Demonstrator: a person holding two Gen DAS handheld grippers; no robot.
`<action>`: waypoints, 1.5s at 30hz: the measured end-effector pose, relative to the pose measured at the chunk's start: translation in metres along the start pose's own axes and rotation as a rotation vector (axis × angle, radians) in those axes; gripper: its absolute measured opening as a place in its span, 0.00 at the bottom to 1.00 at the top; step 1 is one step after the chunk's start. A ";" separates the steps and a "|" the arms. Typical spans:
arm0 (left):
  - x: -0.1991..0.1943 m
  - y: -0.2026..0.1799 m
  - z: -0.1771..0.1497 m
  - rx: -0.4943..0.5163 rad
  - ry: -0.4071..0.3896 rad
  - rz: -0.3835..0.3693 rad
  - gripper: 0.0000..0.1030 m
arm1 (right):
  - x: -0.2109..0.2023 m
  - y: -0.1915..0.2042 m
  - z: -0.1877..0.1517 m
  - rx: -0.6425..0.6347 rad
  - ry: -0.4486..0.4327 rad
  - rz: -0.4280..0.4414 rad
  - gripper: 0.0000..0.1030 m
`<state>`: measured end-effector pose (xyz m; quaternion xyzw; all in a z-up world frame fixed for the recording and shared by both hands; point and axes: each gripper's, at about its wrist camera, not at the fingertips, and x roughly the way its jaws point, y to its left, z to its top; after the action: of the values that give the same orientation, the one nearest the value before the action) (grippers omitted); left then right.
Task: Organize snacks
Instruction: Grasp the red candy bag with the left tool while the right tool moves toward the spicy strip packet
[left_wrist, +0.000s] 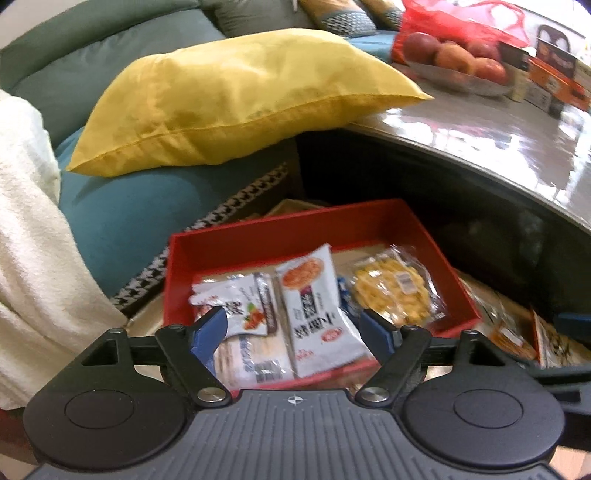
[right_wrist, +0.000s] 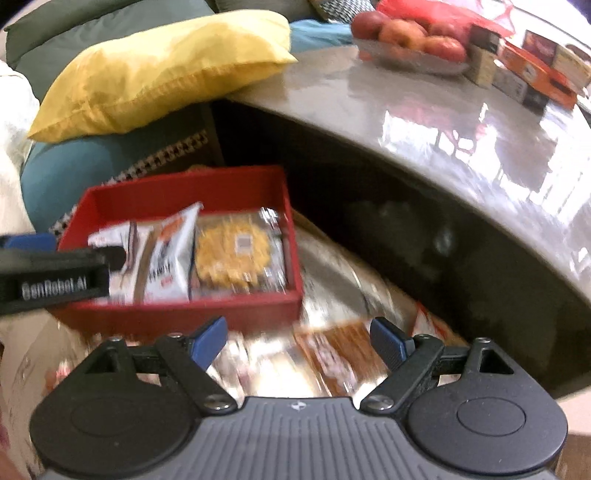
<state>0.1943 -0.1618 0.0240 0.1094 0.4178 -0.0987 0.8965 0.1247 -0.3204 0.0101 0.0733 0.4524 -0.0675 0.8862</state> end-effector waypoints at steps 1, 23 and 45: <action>-0.001 -0.002 -0.002 0.006 0.005 -0.010 0.81 | -0.002 -0.003 -0.008 0.001 0.014 0.000 0.79; 0.010 -0.099 -0.092 0.047 0.398 -0.311 0.85 | -0.041 -0.088 -0.069 0.181 0.039 -0.038 0.79; 0.014 -0.084 -0.118 0.068 0.422 -0.183 0.59 | 0.074 -0.107 -0.041 0.255 0.243 -0.057 0.76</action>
<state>0.0947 -0.2102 -0.0699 0.1195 0.6004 -0.1684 0.7725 0.1159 -0.4216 -0.0812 0.1798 0.5457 -0.1401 0.8064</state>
